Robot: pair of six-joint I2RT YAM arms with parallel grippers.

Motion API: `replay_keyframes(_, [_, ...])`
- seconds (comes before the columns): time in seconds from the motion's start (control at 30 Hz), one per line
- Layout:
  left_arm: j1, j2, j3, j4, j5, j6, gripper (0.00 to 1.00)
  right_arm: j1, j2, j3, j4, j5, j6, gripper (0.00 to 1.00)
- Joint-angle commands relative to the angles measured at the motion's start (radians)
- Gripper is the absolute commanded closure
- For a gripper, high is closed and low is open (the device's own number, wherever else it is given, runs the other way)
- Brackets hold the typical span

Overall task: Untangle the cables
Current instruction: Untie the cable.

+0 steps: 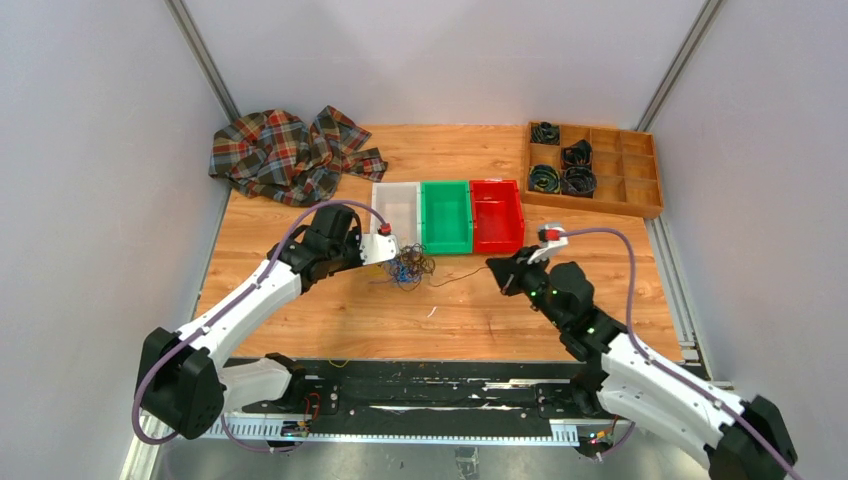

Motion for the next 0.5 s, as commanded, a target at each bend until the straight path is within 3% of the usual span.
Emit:
replay_keyframes(0.0, [0.011,-0.023,-0.066,0.065,-0.087,0.107,0.99,-0.118,-0.140,0.034,-0.159,0.016,0.033,0.99])
replay_keyframes(0.2, [0.012,-0.026,-0.160,0.108,-0.115,0.174,0.99,-0.241,-0.175,0.172,-0.271,-0.044,0.005,0.99])
replay_keyframes(0.47, [0.030,-0.049,-0.444,0.330,-0.278,0.450,0.99,-0.481,-0.142,0.375,-0.370,-0.161,0.003,0.99])
